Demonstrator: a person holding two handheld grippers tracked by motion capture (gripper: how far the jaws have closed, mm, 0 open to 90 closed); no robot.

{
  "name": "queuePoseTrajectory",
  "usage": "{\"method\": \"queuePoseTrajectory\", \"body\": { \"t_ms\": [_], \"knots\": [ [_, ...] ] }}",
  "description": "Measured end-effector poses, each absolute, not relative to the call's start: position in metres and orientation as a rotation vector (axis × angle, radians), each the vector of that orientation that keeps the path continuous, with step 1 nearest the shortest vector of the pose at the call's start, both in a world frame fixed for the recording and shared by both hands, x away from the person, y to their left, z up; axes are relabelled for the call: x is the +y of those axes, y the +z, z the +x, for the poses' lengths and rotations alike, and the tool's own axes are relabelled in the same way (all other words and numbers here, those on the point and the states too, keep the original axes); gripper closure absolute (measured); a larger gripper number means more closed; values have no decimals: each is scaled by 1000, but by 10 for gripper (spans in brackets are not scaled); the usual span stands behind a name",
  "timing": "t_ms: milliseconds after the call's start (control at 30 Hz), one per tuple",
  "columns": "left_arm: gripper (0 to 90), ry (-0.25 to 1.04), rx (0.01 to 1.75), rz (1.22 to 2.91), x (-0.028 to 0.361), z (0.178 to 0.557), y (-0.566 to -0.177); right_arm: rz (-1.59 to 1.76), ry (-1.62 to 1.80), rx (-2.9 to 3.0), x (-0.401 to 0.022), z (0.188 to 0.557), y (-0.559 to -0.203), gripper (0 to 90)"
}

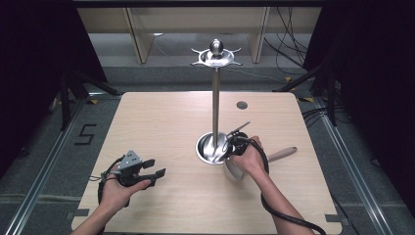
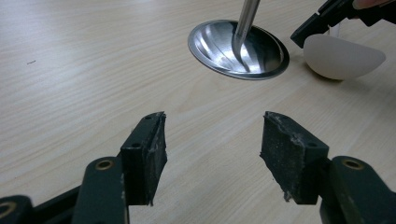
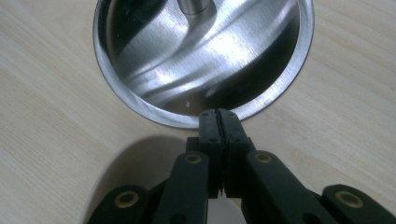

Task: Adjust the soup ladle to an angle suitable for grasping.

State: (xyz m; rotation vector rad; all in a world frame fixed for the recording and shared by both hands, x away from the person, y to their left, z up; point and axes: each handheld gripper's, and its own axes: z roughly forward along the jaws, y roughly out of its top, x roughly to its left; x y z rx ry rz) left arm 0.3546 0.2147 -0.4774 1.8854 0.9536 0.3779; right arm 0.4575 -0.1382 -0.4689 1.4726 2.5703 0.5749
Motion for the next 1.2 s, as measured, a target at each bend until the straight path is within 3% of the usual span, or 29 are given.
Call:
{"method": "queuePoseTrajectory", "body": {
  "t_ms": [467,967,1200],
  "knots": [
    [394,383,935,1903,214,356,-478,1371,501,2719,-142,461,-474,900],
    [394,375,942,1902,213,355,-479,1307,351,2917,-160,432,-467,900],
    [393,384,938,1901,214,355,-478,1387,476,2737,-162,443,-463,900]
  ]
}}
